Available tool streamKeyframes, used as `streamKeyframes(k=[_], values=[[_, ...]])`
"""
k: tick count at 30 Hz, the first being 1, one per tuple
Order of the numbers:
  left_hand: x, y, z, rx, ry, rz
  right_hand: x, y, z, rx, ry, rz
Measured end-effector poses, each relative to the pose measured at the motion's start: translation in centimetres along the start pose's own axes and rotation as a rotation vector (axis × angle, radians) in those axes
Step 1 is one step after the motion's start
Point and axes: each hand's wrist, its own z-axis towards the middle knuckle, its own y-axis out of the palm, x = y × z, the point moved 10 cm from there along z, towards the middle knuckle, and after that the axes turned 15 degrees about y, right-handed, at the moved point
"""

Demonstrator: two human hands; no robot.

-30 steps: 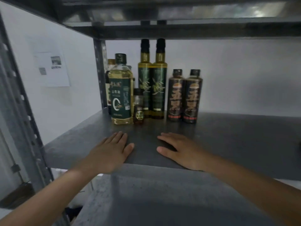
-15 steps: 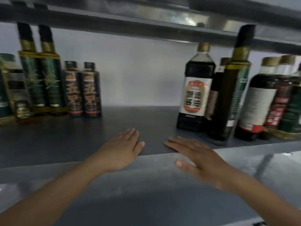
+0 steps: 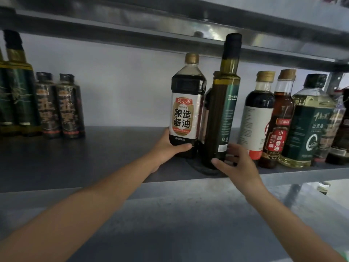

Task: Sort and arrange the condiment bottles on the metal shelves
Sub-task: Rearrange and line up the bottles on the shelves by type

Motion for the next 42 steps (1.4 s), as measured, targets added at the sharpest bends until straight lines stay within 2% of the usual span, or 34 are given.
streamKeyframes(k=[7,13,17,19,25,27,31,42], values=[[-1.7,-1.0,2.3,0.096,-0.022,-0.039,-0.8,1.3,0.7,0.181,-0.019,-0.185],[-1.9,-1.7,2.7,0.115,-0.017,-0.02,-0.6,2.9,0.7,-0.071,0.017,-0.12],[-1.7,-2.0,2.7,0.118,0.003,0.012,-1.5,2.6,0.3,0.212,-0.031,-0.324],[-1.5,-2.1,2.6,0.112,0.01,0.024,-1.5,2.5,0.2,0.254,-0.012,-0.312],[-1.0,-2.6,2.2,0.077,0.008,0.061,-0.6,2.8,0.5,-0.016,0.01,-0.113],[-0.9,-2.8,2.1,0.055,0.01,0.085,-0.8,3.0,0.4,0.027,0.037,-0.131],[-0.4,-3.3,1.7,0.006,0.044,0.128,-1.7,2.5,-0.2,0.26,0.033,-0.184],[-0.2,-8.7,-0.5,-0.125,0.066,0.123,-4.6,8.1,-1.2,0.083,0.064,-0.238]])
